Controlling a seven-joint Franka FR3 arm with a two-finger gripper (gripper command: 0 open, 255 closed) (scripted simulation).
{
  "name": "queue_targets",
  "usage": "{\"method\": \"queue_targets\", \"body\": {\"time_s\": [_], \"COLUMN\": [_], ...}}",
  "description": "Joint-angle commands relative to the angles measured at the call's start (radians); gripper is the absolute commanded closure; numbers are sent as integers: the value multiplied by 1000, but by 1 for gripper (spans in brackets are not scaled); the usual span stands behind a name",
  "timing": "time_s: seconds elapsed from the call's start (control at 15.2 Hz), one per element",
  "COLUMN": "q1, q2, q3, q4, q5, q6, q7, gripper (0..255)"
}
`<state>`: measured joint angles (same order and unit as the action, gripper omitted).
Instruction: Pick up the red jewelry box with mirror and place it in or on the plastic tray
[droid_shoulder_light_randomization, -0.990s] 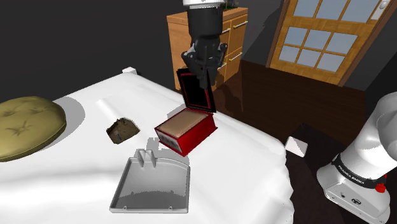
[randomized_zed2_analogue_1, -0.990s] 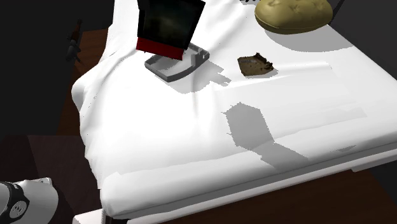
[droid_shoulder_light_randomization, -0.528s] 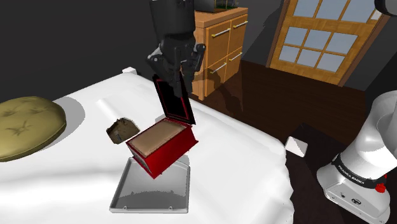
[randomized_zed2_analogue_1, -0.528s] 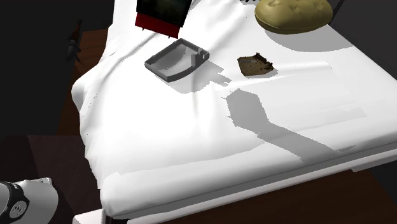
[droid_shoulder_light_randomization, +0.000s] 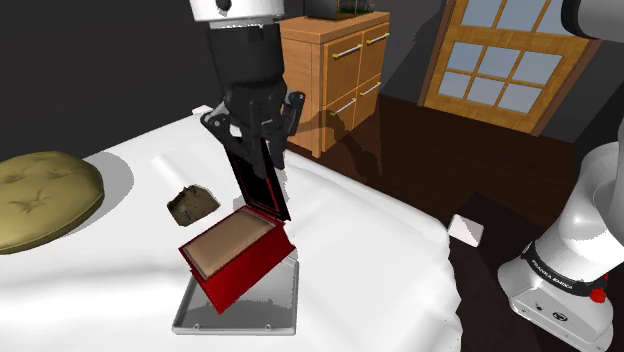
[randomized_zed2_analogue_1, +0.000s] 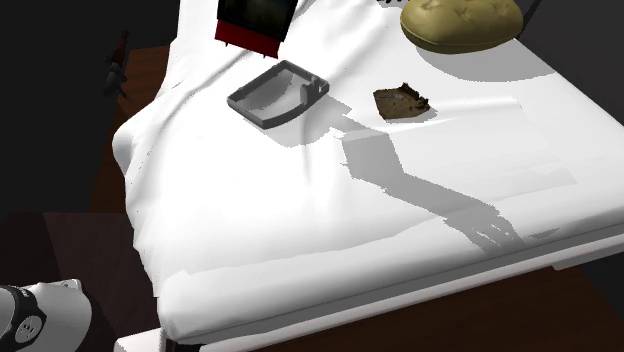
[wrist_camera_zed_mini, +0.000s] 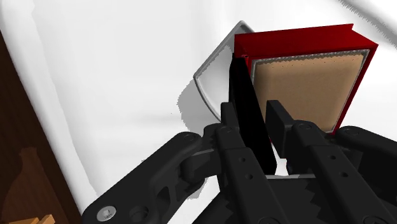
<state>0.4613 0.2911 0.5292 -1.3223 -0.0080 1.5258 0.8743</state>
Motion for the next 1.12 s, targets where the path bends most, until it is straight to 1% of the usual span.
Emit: {"method": "queue_targets", "body": {"time_s": [0.0, 0.53, 1.06], "q1": [-5, -19, -25], "q2": [-7, -27, -27], "q3": [-1, -4, -7], "q4": [-33, -167, -276], "q5": [3, 13, 14], "q6": [30, 145, 252], "q7": [-5, -20, -30], "gripper": [255, 255, 255]}}
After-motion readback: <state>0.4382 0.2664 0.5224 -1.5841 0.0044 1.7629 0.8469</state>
